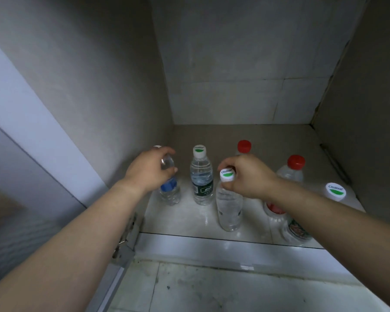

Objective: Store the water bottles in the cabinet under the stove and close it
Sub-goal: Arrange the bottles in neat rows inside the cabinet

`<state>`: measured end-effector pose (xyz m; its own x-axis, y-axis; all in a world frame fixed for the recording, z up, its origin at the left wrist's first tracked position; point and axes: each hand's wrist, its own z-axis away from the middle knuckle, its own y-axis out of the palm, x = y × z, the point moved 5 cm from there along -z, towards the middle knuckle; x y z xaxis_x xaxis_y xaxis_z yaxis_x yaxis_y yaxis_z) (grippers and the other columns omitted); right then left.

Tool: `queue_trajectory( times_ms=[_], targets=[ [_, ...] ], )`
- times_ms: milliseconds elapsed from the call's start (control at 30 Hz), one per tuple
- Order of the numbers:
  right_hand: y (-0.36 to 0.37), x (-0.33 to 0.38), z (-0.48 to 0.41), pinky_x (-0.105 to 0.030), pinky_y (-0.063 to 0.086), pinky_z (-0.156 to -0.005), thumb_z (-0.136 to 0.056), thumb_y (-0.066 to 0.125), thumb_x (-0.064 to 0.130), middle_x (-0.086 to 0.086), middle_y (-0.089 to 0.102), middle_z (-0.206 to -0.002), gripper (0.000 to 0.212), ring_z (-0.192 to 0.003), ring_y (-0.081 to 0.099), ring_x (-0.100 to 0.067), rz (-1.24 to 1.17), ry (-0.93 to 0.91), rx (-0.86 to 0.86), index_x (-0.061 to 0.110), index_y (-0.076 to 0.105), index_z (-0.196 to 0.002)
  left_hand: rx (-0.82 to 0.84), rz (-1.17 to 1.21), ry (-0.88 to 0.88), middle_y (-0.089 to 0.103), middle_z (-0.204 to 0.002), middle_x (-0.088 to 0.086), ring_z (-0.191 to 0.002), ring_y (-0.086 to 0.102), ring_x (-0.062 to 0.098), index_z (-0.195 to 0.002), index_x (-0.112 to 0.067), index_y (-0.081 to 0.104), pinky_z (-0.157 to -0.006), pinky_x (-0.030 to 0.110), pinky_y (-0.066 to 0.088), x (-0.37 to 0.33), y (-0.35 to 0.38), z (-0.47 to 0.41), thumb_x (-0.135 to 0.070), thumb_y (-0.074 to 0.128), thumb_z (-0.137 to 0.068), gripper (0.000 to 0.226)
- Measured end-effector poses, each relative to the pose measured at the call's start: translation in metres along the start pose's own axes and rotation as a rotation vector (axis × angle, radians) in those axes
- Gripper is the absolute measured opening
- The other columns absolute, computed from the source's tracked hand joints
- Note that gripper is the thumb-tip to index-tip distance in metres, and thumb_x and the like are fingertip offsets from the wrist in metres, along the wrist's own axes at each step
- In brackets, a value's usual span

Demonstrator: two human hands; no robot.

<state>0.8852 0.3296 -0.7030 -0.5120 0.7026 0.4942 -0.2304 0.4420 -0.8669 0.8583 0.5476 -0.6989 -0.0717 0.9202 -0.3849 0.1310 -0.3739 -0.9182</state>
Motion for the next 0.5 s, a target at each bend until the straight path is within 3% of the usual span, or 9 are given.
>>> queue_trajectory(
  times_ms=[167,367,500],
  targets=[
    [0.014,0.013,-0.013,-0.03,0.051,-0.076,-0.073,0.075,0.019,-0.005,0.071,-0.097,0.027,-0.089,0.064,-0.019,-0.019,0.05,-0.054,0.015,0.068,-0.099,0.011,-0.04,-0.011,0.061,-0.119,0.004,-0.105,0.059,0.025,-0.116,-0.027,0.059,-0.088,0.037,0.049,0.021,-0.007,0.013,-0.031,0.07,-0.076,0.042],
    [0.016,0.022,-0.021,-0.024,0.044,-0.073,-0.073,0.076,0.023,-0.002,0.067,-0.1,0.032,-0.091,0.061,-0.017,-0.034,0.006,-0.062,0.016,0.065,-0.103,-0.122,-0.043,0.01,0.059,-0.119,0.005,-0.104,0.059,0.027,-0.114,-0.025,0.06,-0.086,0.036,0.049,0.016,-0.012,0.012,-0.027,0.068,-0.078,0.037],
    [-0.017,0.001,-0.024,-0.021,0.038,-0.075,-0.076,0.075,0.033,-0.001,0.062,-0.099,0.039,-0.086,0.056,-0.016,-0.069,0.013,-0.24,0.01,0.065,-0.107,-0.229,0.031,0.041,0.057,-0.116,0.006,-0.104,0.057,0.026,-0.113,-0.02,0.061,-0.085,0.031,0.046,0.004,-0.013,0.008,-0.022,0.067,-0.079,0.035]
  ],
)
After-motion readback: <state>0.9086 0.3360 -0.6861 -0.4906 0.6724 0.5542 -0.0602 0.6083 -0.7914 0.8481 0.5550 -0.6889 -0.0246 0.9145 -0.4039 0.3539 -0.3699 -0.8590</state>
